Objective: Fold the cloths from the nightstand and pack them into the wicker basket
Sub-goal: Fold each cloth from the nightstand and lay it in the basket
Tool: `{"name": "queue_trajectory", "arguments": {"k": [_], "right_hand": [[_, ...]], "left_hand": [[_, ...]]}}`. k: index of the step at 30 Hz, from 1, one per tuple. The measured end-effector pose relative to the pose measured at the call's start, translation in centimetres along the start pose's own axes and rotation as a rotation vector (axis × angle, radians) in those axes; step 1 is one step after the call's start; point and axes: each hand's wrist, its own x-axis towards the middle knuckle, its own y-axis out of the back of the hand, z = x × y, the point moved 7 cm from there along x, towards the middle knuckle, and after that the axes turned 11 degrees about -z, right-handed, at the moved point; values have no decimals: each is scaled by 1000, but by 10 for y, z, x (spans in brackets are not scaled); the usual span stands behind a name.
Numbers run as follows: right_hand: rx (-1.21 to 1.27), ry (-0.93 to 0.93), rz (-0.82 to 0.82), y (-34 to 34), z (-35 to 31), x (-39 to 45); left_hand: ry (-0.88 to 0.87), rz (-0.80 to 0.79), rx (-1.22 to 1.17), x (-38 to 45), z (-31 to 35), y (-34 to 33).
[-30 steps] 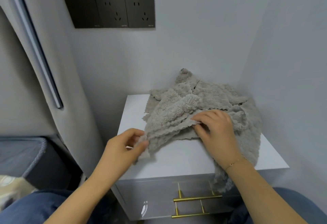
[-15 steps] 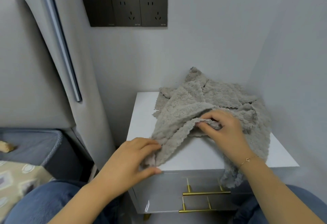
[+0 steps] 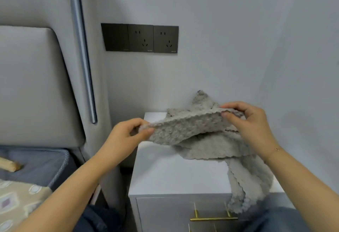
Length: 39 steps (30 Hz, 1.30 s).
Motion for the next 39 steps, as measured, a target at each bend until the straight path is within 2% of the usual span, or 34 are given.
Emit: {"name": "queue_trajectory", "arguments": {"k": [2,4,8,11,15,17,23,25,31,35,39], "right_hand": [[4,-3,26,14,-9,23],[11,-21,59,26,-13,48],[155,-89,136,50,-20,95],[257,-61,184,66,-40,117],[270,0,194,82,-63,125],[253,4,177,83,-66,115],[229,-79,27,60,-58,39],[222,-152,-63,49,-49,5],[147,-436,-335,8,10,-85],[143,-530,-439,-5,32,-110],[111,-517,-510,-12,32,-113]], "left_hand": [[26,1,-157,24,12,15],[21,14,-190,49,25,30],[-14,73,-104,98,54,58],[-53,149,-6,122,81,80],[-151,302,118,119,112,104],[-178,293,143,107,115,106],[-112,43,103,44,75,68],[-60,-42,100,15,56,52],[97,-437,-14,-59,-3,-12],[146,-541,-50,-78,-32,-34],[137,-660,-104,-84,-34,-40]]}}
